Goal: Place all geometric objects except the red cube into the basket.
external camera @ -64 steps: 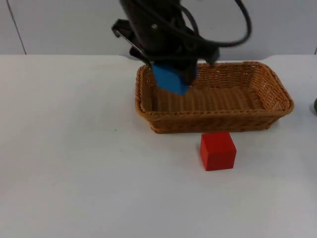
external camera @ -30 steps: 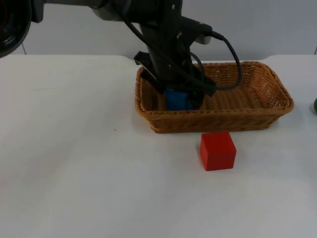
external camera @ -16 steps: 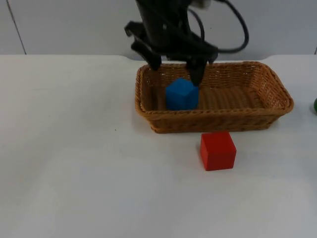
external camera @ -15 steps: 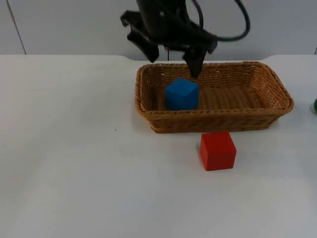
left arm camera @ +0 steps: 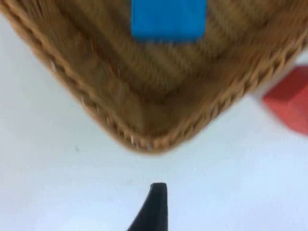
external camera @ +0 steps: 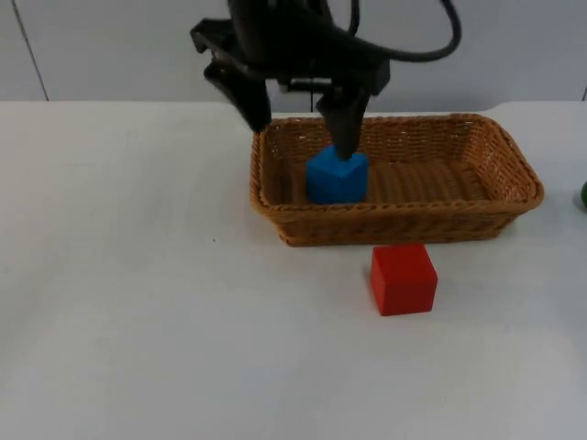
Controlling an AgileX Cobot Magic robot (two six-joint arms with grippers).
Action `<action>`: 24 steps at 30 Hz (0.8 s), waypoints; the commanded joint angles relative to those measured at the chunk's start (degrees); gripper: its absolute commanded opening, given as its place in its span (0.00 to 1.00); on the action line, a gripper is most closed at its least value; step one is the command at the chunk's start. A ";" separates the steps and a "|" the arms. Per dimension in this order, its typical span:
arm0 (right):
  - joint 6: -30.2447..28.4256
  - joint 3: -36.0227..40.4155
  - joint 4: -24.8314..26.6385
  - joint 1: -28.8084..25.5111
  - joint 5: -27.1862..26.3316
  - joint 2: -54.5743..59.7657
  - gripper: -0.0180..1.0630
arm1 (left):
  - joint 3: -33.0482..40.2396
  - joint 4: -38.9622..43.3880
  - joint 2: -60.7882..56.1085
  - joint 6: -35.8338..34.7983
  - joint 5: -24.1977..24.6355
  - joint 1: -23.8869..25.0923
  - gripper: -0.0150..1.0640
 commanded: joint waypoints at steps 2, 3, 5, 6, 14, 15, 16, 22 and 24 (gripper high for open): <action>0.00 0.41 0.00 -0.32 -0.83 -0.17 0.99 | 9.74 -0.18 -5.15 -0.02 -4.55 0.65 0.79; 0.00 0.41 0.00 -0.32 -0.83 -0.17 0.99 | 12.63 -0.57 -7.11 -0.02 -6.20 0.77 0.79; 0.00 0.41 0.00 -0.32 -0.83 -0.17 0.99 | 19.29 -0.72 -10.96 -0.16 -9.20 1.89 0.79; 0.00 0.41 0.00 -0.32 -0.83 -0.17 0.99 | 21.85 -1.24 -13.11 -0.16 -10.65 2.53 0.79; 0.00 0.41 0.56 -0.32 -0.82 -0.17 0.99 | 39.09 -2.40 -26.59 -0.43 -15.30 11.65 0.79; 0.00 0.41 0.56 -0.32 -0.82 -0.17 0.99 | 40.19 -2.53 -27.51 -0.43 -15.46 12.25 0.79; 0.00 0.41 0.56 -0.32 -0.82 -0.17 0.99 | 40.19 -2.53 -27.51 -0.43 -15.46 12.25 0.79; 0.00 0.41 1.52 -0.32 -0.82 -0.17 0.99 | 50.27 -5.71 -36.30 -0.43 -18.28 20.85 0.79; 0.00 0.41 1.64 -0.32 -0.82 -0.17 0.99 | 54.57 -6.12 -40.52 0.05 -19.52 23.87 0.79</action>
